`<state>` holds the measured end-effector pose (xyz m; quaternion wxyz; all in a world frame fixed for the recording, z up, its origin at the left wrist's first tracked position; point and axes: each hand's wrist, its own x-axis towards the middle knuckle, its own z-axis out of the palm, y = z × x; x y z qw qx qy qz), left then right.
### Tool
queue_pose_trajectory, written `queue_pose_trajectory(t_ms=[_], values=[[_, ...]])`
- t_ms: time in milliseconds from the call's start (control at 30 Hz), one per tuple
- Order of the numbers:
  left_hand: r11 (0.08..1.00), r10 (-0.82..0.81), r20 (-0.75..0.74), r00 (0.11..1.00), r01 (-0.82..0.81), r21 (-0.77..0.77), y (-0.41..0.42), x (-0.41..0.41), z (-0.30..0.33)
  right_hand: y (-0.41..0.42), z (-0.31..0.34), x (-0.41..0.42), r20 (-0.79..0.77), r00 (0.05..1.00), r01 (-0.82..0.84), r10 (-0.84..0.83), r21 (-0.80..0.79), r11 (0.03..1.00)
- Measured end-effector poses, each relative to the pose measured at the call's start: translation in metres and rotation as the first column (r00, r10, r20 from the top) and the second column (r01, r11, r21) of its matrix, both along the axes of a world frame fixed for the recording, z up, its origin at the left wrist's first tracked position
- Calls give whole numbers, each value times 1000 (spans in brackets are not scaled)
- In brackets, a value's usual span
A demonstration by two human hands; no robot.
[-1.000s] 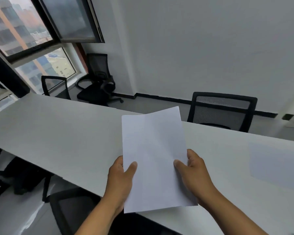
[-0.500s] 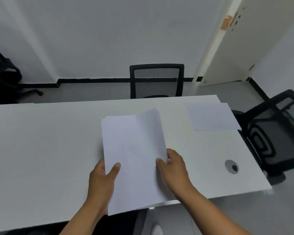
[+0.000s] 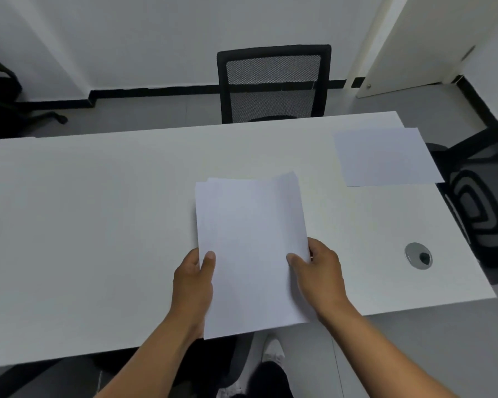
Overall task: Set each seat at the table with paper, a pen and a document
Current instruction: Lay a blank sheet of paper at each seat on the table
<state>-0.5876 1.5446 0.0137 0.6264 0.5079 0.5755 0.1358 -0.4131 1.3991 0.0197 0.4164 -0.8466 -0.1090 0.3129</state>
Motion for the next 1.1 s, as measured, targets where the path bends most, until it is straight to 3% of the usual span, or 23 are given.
queue_pose_trajectory(t_ms=[333, 800, 1100], values=[[999, 27, -38, 999, -28, -28, 8, -14, -33, 0, -30, 14, 30, 998, -48, 52, -132, 990], [996, 93, -78, 993, -92, 10, 28, -38, -24, -34, -63, 65, 161, 984, -6, 74, -384, 923], [988, 139, -95, 986, -132, 79, 34, -57, -24, -38, -68, 77, 198, 977, 10, 81, -423, 906]])
